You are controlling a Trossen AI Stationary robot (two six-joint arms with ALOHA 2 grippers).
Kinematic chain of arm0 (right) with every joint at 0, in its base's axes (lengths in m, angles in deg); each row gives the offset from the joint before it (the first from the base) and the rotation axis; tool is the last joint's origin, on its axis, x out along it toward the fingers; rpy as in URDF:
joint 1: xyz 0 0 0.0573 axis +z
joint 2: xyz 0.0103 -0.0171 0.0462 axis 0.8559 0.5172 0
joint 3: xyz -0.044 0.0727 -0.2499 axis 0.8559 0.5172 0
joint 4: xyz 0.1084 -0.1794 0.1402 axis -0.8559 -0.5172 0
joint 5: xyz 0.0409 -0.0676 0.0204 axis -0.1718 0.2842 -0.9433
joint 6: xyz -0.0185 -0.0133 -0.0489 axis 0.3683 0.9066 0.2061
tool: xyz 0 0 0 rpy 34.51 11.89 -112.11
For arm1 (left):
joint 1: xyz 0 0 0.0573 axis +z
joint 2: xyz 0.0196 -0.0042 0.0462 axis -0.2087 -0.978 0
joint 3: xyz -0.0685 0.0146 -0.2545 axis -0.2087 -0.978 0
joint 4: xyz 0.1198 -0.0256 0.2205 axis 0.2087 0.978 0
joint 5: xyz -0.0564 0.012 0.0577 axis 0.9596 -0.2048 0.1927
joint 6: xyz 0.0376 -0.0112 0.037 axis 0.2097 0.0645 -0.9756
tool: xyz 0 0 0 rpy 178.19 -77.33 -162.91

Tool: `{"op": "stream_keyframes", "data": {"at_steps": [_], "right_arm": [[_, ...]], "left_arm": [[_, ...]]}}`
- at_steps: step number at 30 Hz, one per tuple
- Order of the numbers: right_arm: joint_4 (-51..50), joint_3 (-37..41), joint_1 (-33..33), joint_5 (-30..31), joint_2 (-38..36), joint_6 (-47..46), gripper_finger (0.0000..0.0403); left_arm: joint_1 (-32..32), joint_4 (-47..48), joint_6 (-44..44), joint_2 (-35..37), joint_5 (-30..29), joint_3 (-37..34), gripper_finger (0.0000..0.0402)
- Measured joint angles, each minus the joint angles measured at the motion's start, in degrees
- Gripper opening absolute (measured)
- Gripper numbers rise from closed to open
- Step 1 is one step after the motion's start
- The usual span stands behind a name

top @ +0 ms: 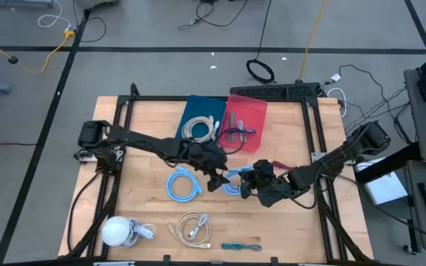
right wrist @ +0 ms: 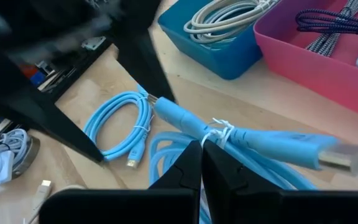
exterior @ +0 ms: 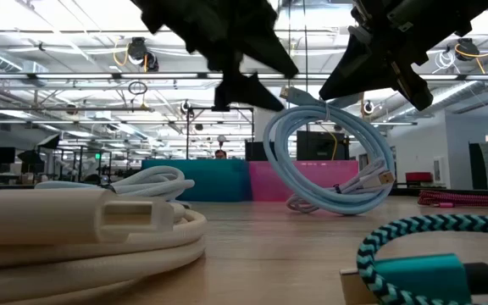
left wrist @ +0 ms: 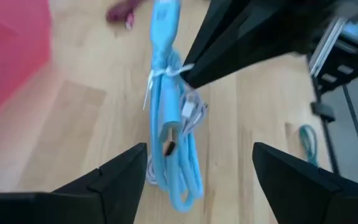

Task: Pick & Place USB Port
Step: Put the large blue charger cable into the blue bin

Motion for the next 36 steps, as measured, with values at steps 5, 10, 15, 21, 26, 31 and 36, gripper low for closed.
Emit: {"op": "stream_keyframes", "data": {"at_steps": [5, 10, 15, 21, 26, 31, 36], "right_arm": [[0.0, 0.0, 0.0, 0.0, 0.0, 0.2, 0.0], [0.2, 0.0, 0.0, 0.0, 0.0, 0.2, 0.0], [1.5, 0.0, 0.0, 0.0, 0.0, 1.1, 0.0], [3.4, 0.0, 0.0, 0.0, 0.0, 2.7, 0.0], [6.1, 0.1, 0.1, 0.0, 0.0, 4.5, 0.0], [13.3, 0.2, 0.1, 0.1, 0.1, 9.2, 0.0], [21.3, 0.0, 0.1, -3.4, -0.4, 14.7, 0.0]], "left_arm": [[0.0, -0.8, 0.1, -4.4, 0.5, 0.4, 0.0294], [0.6, -2.4, 1.6, -6.8, 1.1, 0.4, 0.028], [1.1, -4.0, 4.5, -6.9, 0.6, 0.4, 0.0217], [2.2, -2.9, 6.1, -6.9, 2.8, 0.4, 0.0033], [3.3, -4.6, 11.9, -7.3, 7.0, 0.4, 0.0033], [4.0, -10.0, 19.6, -7.9, 13.1, 0.4, 0.0033], [4.4, -11.4, 25.8, -8.3, 14.5, 0.3, 0.0033]]}}
